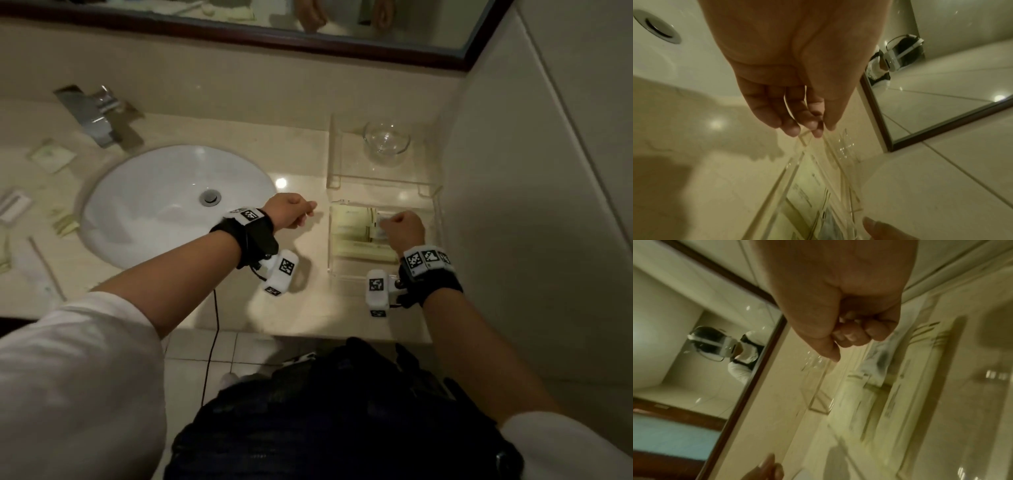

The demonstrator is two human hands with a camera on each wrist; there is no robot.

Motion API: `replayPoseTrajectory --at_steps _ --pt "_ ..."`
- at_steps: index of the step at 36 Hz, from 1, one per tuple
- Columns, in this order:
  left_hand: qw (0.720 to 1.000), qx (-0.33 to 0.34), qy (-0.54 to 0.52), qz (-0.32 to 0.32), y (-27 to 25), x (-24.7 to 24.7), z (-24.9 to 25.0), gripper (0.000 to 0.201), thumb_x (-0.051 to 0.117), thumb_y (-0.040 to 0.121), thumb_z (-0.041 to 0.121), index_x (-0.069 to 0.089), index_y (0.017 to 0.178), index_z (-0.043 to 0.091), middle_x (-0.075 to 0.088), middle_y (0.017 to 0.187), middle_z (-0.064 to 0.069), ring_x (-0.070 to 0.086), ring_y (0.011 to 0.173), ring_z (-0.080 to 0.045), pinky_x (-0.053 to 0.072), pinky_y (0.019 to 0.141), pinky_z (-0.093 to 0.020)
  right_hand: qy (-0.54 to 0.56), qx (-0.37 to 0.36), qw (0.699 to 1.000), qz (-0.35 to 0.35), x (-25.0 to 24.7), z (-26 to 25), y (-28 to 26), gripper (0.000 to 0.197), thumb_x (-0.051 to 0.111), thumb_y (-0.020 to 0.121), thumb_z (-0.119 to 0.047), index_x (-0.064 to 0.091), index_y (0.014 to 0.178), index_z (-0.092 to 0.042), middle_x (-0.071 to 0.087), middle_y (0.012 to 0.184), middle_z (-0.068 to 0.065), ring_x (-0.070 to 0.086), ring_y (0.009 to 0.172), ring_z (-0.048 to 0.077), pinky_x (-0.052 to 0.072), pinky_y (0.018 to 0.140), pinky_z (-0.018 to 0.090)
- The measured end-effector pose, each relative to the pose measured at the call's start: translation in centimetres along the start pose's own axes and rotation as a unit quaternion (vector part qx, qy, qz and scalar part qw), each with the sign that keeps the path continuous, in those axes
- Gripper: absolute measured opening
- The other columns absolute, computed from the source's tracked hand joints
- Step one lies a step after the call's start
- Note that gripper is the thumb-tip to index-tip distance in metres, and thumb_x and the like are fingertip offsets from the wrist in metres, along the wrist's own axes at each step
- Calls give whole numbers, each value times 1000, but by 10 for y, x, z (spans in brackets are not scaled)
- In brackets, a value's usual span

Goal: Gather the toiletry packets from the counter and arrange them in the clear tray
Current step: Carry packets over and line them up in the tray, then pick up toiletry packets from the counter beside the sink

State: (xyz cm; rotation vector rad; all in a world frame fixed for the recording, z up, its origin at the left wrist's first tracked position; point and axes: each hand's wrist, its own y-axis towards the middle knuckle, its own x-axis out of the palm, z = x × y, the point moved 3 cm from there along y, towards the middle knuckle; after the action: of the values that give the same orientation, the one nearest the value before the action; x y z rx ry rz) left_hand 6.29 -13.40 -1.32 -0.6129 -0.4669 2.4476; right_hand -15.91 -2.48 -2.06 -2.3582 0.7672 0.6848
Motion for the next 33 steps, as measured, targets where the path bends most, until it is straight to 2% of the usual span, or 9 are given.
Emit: replayPoseTrajectory --at_steps 4,7,10,12,19,23,29,31,33 --pt "1000 -6 -25 18 -22 -37 -14 22 59 92 26 61 73 15 57 66 -2 53 62 -12 46 65 -23 1 -60 998 -16 37 -38 -25 13 64 85 -18 51 89 -13 58 90 4 53 84 18 40 73 27" --pt "999 -21 -36 34 -41 -69 -29 19 58 92 25 60 75 16 57 68 -2 53 64 -13 45 65 -21 8 -92 995 -38 73 -67 -45 15 63 82 -16 49 77 -19 60 84 3 58 77 22 49 71 30" --pt "997 -38 -38 51 -61 -102 -45 18 56 93 23 57 77 15 55 70 -1 52 64 -11 43 64 -19 -5 -124 989 -86 108 -91 -69 16 61 83 -14 48 76 -18 59 79 4 58 61 19 44 49 11" --pt "996 -49 -36 69 -73 -124 -57 18 55 94 22 57 77 16 55 70 0 53 64 -10 43 63 -19 -15 -152 980 -124 130 -105 -86 11 60 85 -13 50 80 -15 59 77 3 55 55 14 36 39 7" --pt "985 -93 -48 141 -109 -192 -111 14 60 91 21 57 78 16 56 77 0 54 66 -11 43 62 -20 -121 -195 943 -241 197 -131 -133 23 62 87 -21 48 70 -19 64 73 1 59 58 15 45 62 24" --pt "979 -120 -43 161 -126 -218 -146 12 62 89 20 57 81 13 58 92 -6 55 77 -16 44 64 -22 -198 -211 915 -280 231 -131 -152 33 64 86 -24 49 58 -18 64 72 4 60 68 18 48 72 29" --pt "975 -171 -14 142 -150 -241 -183 20 63 90 18 53 73 15 57 100 -7 52 94 -21 42 79 -31 -264 -198 892 -310 263 -125 -173 31 67 85 -30 47 67 -16 53 76 7 49 73 18 37 63 27" --pt "974 -187 9 125 -154 -247 -194 18 64 89 19 54 75 14 57 94 -7 54 86 -21 43 70 -28 -286 -190 882 -323 273 -123 -178 32 66 86 -35 49 68 -14 53 73 7 49 72 19 37 64 27" --pt "976 -189 30 105 -155 -252 -204 24 66 87 18 54 67 14 57 73 -6 52 60 -16 37 55 -22 -307 -185 873 -331 282 -121 -180 36 66 85 -39 50 63 -15 50 67 6 48 69 20 35 60 26"
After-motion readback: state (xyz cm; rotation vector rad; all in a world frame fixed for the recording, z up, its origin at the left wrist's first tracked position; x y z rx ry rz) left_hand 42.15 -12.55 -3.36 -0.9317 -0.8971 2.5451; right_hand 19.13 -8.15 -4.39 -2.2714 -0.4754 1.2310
